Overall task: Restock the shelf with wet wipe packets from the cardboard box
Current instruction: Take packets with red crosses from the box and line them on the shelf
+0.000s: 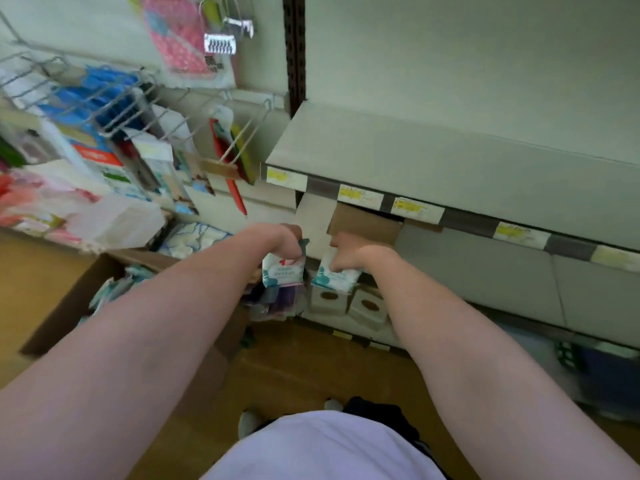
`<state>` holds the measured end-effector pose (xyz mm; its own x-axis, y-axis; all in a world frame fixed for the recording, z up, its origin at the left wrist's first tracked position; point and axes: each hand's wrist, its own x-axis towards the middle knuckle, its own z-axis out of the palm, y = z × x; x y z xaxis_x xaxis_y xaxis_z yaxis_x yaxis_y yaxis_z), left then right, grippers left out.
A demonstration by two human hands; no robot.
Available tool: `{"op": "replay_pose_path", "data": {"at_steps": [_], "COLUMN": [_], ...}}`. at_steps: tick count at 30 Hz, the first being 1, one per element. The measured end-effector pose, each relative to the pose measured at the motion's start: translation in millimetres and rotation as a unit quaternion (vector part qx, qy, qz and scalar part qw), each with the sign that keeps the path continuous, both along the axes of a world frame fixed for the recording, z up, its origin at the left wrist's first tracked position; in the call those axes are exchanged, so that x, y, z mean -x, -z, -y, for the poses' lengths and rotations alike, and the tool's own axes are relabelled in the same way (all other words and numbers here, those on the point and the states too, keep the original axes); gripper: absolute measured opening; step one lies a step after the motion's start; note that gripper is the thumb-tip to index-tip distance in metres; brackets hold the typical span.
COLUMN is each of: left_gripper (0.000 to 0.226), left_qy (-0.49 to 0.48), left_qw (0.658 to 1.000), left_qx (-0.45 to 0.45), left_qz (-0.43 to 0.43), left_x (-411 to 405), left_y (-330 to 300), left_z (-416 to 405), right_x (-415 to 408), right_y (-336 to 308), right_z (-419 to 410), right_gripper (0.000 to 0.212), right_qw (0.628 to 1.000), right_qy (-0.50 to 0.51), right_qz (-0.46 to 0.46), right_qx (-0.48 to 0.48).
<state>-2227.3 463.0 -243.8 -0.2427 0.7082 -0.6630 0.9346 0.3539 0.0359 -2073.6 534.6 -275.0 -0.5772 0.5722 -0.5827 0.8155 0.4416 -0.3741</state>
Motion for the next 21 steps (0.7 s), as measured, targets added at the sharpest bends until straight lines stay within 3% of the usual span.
{"op": "replay_pose_path", "data": {"at_steps": [2,6,10,13,17,21], "left_gripper": [0.049,0.026,0.05,0.046,0.044,0.053], "left_qy": [0.025,0.068,0.104,0.131,0.161,0.188], "left_qw": [1.0,0.996,0.991,0.984,0.974,0.966], "left_qx": [-0.014,-0.061,-0.077,-0.116,-0.159,-0.177], "left_qz": [-0.003,0.009,0.024,0.038,0.013,-0.01], "left_x": [10.7,29.7,44.7,52.3,65.6,81.4], "left_y": [-11.9,-37.0,-60.4,-82.8,-108.1,-119.0], "left_z": [-7.1,-18.1,-34.4,-49.1,-78.6,-113.8], "right_x": [6.3,21.6,34.0,38.0,43.6,49.7], "right_y": [-13.5,-41.0,-69.4,-92.0,-122.2,-141.3], "right_z": [-0.8,-0.1,-1.8,-7.7,-31.6,-71.5], "right_gripper": [0.074,0.072,0.071,0.075,0.082,0.074], "right_qw": [0.999,0.994,0.982,0.971,0.968,0.967], "right_qy": [0.028,0.095,0.158,0.194,0.185,0.158], "right_qz": [-0.006,-0.024,-0.074,-0.1,-0.113,-0.133], "right_qx": [-0.019,-0.04,-0.079,-0.095,-0.128,-0.151]}}
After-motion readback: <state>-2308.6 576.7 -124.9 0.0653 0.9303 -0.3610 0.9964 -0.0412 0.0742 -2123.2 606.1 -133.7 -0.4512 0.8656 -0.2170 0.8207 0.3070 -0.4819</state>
